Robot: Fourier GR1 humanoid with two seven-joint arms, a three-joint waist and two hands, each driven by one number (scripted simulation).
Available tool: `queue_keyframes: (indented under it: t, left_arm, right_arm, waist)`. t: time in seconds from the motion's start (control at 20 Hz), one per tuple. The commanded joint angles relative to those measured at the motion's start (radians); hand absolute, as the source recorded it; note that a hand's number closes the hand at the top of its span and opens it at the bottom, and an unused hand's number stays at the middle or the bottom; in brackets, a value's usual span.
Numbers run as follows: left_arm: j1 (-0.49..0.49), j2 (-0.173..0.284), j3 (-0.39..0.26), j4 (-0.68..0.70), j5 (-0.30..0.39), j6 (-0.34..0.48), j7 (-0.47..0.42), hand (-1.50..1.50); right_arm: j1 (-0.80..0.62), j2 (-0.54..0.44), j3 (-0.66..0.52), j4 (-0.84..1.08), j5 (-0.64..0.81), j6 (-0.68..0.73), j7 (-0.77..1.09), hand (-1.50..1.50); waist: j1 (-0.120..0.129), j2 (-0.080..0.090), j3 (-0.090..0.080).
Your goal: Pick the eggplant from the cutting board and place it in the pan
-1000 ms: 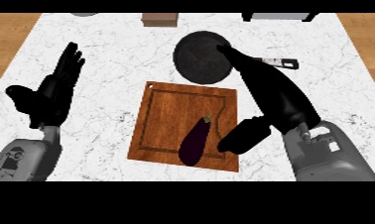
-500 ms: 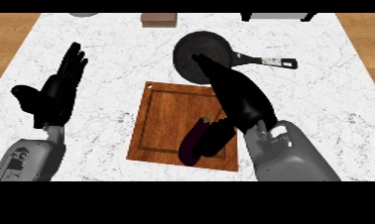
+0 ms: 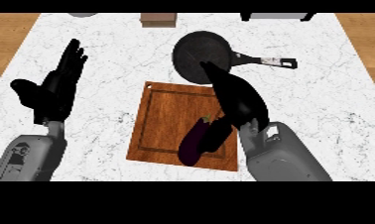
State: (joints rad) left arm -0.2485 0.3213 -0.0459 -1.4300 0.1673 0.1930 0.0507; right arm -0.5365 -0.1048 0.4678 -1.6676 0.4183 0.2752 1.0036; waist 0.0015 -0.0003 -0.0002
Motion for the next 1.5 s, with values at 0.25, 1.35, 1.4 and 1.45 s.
queue_keyframes:
  t: [0.25, 1.35, 1.4, 1.45]
  left_arm:
    - [0.014, -0.029, 0.006, -0.071, -0.046, -0.003, 0.062, 0.0]
    - [-0.027, -0.074, 0.084, 0.095, -0.09, -0.075, -0.056, 0.0]
    - [0.009, -0.058, 0.079, -0.047, -0.068, -0.079, 0.055, 0.0]
    - [0.005, -0.084, 0.052, -0.058, -0.116, -0.043, 0.048, 0.0]
  right_arm:
    - [0.081, 0.028, -0.034, 0.073, 0.002, 0.085, -0.062, -1.5]
    - [-0.003, 0.104, 0.062, 0.365, 0.115, 0.178, -0.04, -1.5]
    - [0.001, 0.104, 0.096, 0.383, 0.107, 0.143, -0.034, -1.5]
    - [-0.009, 0.104, 0.063, 0.345, 0.083, 0.187, -0.009, -1.5]
  waist:
    - [-0.001, 0.0, 0.0]
    - [-0.001, 0.002, 0.0]
    - [0.006, 0.0, 0.0]
    - [0.003, 0.0, 0.0]
